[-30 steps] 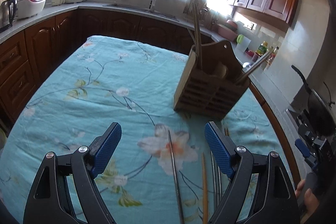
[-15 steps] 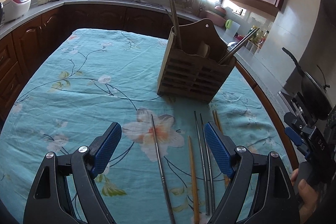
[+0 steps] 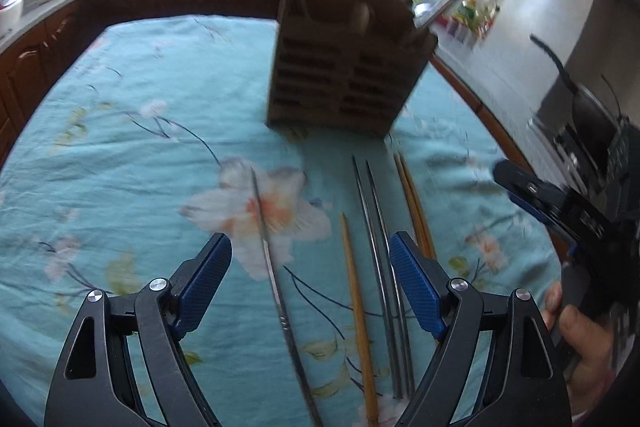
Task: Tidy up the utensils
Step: 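Grasp a wooden chopstick with the left gripper while the right gripper grasps another wooden chopstick, then lift both wooden chopsticks and carry them above the wooden holder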
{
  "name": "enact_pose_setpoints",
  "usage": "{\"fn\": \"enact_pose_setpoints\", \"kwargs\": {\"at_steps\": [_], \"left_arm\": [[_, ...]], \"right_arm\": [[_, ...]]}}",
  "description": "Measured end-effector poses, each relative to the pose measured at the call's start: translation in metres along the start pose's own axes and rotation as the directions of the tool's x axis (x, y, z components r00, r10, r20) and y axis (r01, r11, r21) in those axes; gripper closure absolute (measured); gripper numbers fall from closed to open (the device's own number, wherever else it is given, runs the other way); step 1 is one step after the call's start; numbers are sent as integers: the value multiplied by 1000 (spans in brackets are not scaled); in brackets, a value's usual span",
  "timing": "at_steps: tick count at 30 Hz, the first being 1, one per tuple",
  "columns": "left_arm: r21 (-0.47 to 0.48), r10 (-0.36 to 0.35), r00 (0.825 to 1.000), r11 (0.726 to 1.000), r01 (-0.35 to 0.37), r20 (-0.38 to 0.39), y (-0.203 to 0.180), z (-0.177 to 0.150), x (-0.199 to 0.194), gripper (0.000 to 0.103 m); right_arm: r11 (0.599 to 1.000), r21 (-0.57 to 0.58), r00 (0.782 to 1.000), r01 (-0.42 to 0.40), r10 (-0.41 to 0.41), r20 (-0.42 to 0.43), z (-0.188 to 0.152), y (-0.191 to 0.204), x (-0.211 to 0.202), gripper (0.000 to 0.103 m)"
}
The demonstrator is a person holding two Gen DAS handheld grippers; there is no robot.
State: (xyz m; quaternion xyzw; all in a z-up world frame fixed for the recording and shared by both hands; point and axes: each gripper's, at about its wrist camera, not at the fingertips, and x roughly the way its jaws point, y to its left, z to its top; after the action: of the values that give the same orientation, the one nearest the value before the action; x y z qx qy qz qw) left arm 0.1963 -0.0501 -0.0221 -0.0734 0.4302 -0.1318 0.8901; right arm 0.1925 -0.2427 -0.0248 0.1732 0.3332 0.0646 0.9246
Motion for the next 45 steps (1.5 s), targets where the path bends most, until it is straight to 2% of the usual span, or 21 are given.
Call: {"fn": "enact_pose_setpoints", "kwargs": {"at_steps": [3, 6, 8, 15, 19, 23, 27, 29, 31, 34, 38, 45], "left_arm": [[16, -3, 999, 1000, 4, -35, -5, -3, 13, 25], [24, -13, 997, 1000, 15, -72, -10, -4, 25, 37], [24, -31, 994, 999, 34, -107, -12, -5, 35, 52], [56, -20, 991, 998, 28, -135, -19, -6, 48, 66], [86, -5, 990, 996, 18, -144, -23, -2, 52, 80], [100, 5, 990, 995, 10, -144, -26, 0, 57, 83], [167, 54, 990, 985, -32, -129, -40, -1, 61, 86], [189, 68, 990, 981, -45, -121, -43, -1, 63, 96], [175, 52, 991, 984, -29, -126, -41, 1, 64, 97], [156, 35, 991, 988, -14, -128, -37, 2, 64, 98], [108, -1, 993, 994, 14, -118, -29, 2, 52, 99], [35, -83, 996, 996, 84, -36, -13, 11, 8, 99]], "right_arm": [[1000, 0, 998, 2, -2, -57, -2, -2, 17, 35], [1000, -7, 995, 6, -7, -102, -3, 0, 32, 50], [1000, -13, 992, 2, -4, -126, -5, 1, 41, 53], [998, -54, 981, 7, -18, -192, -4, 9, 74, 71], [995, -94, 976, 24, -44, -215, -1, 15, 90, 80], [989, -137, 975, 55, -83, -208, 3, 20, 99, 83], [975, -206, 972, 88, -130, -197, 1, 30, 105, 83], [960, -257, 969, 113, -164, -187, -2, 37, 107, 83], [955, -275, 967, 115, -171, -189, -4, 39, 106, 90], [966, -243, 968, 91, -143, -205, -3, 32, 103, 96], [987, -155, 971, 51, -86, -222, -2, 21, 89, 97], [996, -85, 988, -16, 2, -155, 4, 16, 36, 97]]}}
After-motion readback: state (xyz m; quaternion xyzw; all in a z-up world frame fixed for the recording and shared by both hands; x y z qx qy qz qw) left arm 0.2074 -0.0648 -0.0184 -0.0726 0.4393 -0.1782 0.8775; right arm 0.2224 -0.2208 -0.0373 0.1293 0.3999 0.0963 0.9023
